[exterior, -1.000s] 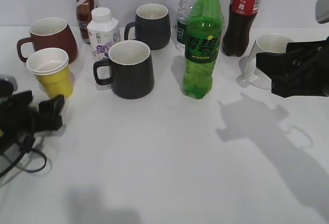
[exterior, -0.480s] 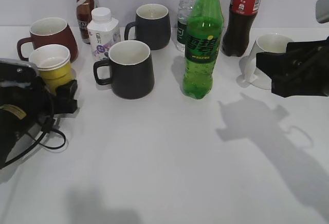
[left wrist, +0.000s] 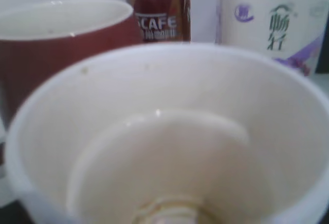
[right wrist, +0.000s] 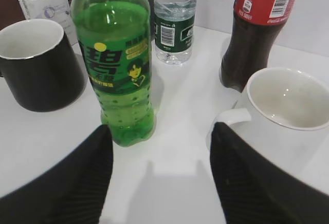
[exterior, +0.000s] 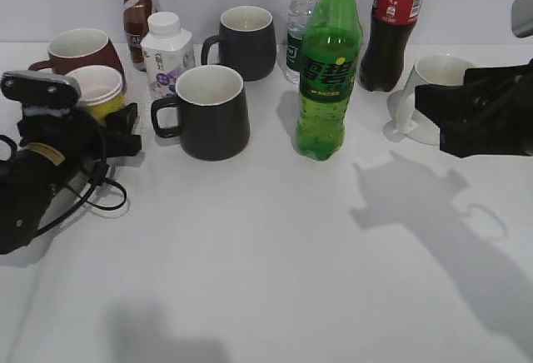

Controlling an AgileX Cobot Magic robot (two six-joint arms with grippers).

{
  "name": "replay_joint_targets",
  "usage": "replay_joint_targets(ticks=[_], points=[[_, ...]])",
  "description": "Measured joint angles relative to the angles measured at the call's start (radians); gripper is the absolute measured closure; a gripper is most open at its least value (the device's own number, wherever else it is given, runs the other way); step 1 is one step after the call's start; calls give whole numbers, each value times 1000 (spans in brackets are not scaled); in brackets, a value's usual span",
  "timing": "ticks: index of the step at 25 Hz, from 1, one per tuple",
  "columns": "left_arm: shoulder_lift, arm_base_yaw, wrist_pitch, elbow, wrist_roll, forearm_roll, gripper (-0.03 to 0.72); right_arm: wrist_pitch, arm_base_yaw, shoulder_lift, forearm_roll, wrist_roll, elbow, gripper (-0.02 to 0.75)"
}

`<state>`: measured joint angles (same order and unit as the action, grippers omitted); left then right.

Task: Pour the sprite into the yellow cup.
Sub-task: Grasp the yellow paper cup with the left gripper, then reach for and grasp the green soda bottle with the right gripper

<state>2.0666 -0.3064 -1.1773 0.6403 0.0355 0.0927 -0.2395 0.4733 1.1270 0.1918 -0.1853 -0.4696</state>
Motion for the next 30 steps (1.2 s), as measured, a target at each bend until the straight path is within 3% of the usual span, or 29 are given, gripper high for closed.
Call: replay_joint_targets(ticks=[5,10,13,18,22,30], points=[[11,0,5,18,0,0,310,-2,0,0,-30,3,0,307],[9,0,-5,7,0,0,320,-46,0,29,-118,81,0,325],[-18,0,-21,-46,0,-5,323,-112,0,88,-253,192,0,317],[-122,0,-26,-176,0,-60,324,-304,0,223,-473,387,-1,161],[-210,0,-28,-268,-1,-185,324,-402,0,341,-484,410,-3,88],[-283,0,-29,-378,-103,-396,328,-514,0,590,-437,369,-115,85]])
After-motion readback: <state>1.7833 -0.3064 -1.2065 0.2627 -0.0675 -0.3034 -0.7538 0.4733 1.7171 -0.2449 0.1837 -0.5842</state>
